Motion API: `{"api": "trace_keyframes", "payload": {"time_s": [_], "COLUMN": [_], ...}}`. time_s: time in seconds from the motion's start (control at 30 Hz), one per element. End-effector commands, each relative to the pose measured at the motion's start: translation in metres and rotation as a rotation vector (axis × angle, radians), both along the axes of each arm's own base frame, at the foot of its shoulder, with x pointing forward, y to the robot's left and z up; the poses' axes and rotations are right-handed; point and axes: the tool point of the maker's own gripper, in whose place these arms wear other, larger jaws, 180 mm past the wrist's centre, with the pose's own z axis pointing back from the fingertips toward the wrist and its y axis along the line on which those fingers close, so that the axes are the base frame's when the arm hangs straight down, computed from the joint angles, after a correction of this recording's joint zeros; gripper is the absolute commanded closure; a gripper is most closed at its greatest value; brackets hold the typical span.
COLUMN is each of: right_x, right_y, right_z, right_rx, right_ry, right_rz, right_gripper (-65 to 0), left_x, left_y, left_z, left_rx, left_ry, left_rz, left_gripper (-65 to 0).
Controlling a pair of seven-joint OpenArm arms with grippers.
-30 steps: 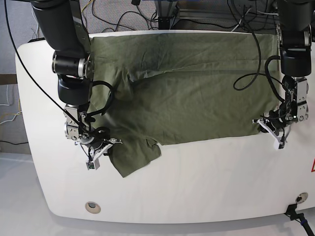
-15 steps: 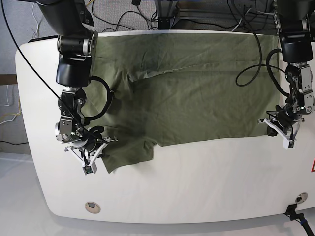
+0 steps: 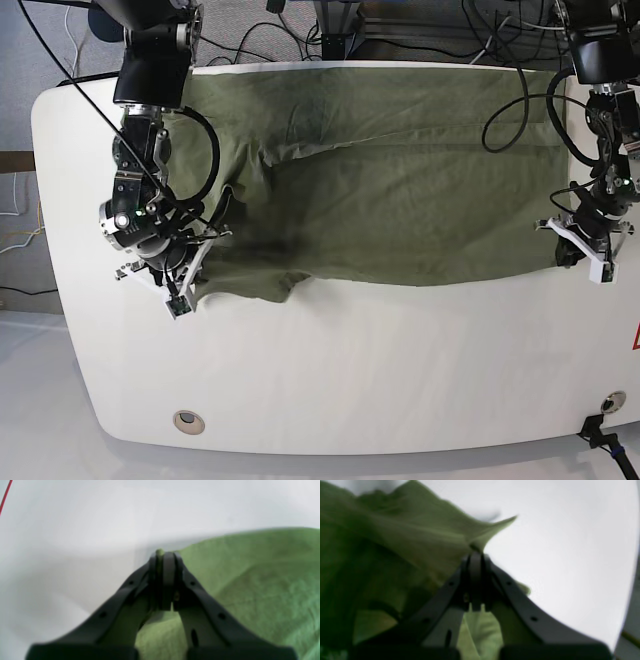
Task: Fold the T-shirt properly
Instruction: 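Pinch the front edge with both grippers and fold it over the shirt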
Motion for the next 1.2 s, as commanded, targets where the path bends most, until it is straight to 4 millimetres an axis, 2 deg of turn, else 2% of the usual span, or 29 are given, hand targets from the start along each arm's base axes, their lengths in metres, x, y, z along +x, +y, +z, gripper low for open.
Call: {"api": "trace_keyframes", "payload": {"time_s": [0.0, 0.23, 0.33, 0.53, 0.7, 0.93, 1.1, 1.17], "right_x": [0.003, -0.031, -0.044, -0.064, -0.076, -0.096, -0.11, -0.114], "right_y": [-0.001, 0.002, 0.001, -0.007, -0.01, -0.009, -0.009, -0.009], "right_z": [0.028, 0.045, 0.037, 0.02, 0.018, 0.003, -0.009, -0.012], "right_rx": [-0.024, -0.098, -0.107, -0.133, -0.152, -0.152, -0.151, -0.151], "right_ry": [-0.077, -0.091, -0.069, -0.013, -0.003, 0.049, 0.089, 0.103], "right_rz": [0.019, 0.045, 0.049, 0.051, 0.057, 0.064, 0.067, 0.068], "right_gripper": [0.0, 0.0, 0.0, 0.0, 0.0, 0.0, 0.0, 0.0], "left_x": [0.002, -0.024, -0.034, -0.06, -0.077, -0.089, -0.103, -0.113], "left_y": [0.007, 0.008, 0.006, 0.016, 0.024, 0.024, 0.016, 0.016], "left_z": [0.024, 0.033, 0.031, 0.028, 0.018, 0.009, 0.007, -0.001], "left_rx": [0.035, 0.073, 0.085, 0.111, 0.119, 0.12, 0.137, 0.138], "left_ry": [-0.06, -0.076, -0.064, -0.036, 0.002, 0.037, 0.062, 0.112], "left_rz": [-0.004, -0.009, -0.018, 0.002, 0.022, 0.019, -0.012, -0.012], "left_gripper": [0.0, 0.0, 0.0, 0.0, 0.0, 0.0, 0.0, 0.0]}}
